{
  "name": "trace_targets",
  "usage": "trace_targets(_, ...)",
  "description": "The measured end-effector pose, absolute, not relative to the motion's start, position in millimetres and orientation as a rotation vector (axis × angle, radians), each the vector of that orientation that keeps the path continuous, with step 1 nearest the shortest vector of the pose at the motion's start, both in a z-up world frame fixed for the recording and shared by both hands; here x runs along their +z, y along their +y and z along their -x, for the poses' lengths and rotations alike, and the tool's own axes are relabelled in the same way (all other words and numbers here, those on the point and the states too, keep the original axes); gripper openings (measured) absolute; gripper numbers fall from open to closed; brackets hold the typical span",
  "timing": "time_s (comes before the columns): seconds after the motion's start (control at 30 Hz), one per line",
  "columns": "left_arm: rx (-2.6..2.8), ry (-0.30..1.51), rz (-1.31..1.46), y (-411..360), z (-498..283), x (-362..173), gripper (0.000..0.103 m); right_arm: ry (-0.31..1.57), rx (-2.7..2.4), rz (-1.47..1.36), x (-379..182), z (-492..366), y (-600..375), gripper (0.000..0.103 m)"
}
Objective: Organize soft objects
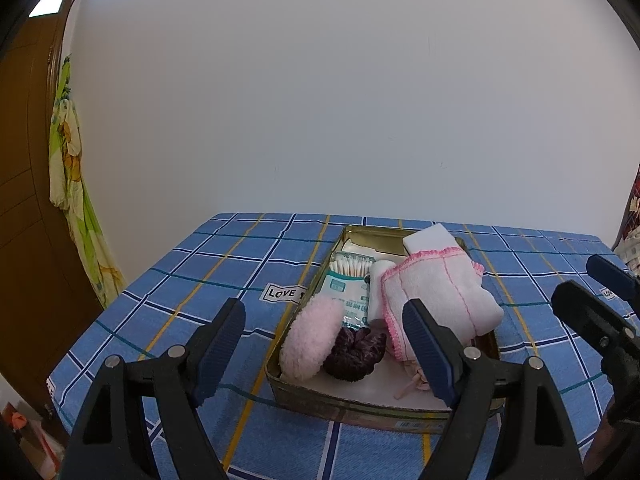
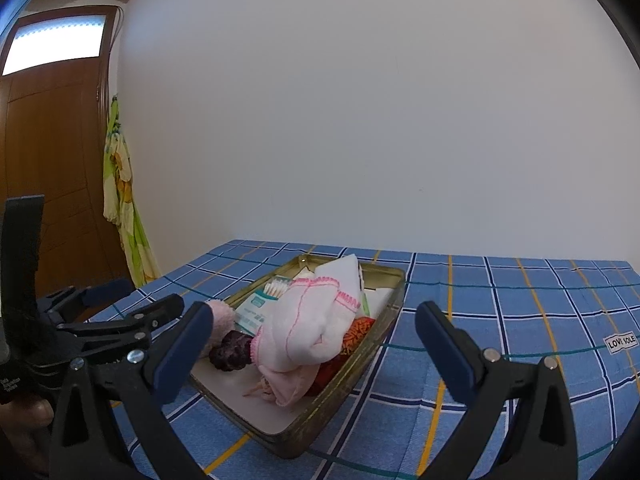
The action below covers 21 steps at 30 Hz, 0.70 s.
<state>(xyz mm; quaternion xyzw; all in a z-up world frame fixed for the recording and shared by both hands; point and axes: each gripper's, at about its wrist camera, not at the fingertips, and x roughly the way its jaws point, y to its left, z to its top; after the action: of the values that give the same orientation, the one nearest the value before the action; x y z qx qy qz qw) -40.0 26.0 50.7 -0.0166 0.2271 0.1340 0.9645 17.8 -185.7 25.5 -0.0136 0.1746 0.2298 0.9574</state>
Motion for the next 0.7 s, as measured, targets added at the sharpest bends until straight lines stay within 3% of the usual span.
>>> trace_targets(0.7,0.246,0.499,0.057,31.1,33.8,45.4,0.083,0.358,0.467,0.026,24.7,-17.5,-185.5,0.103)
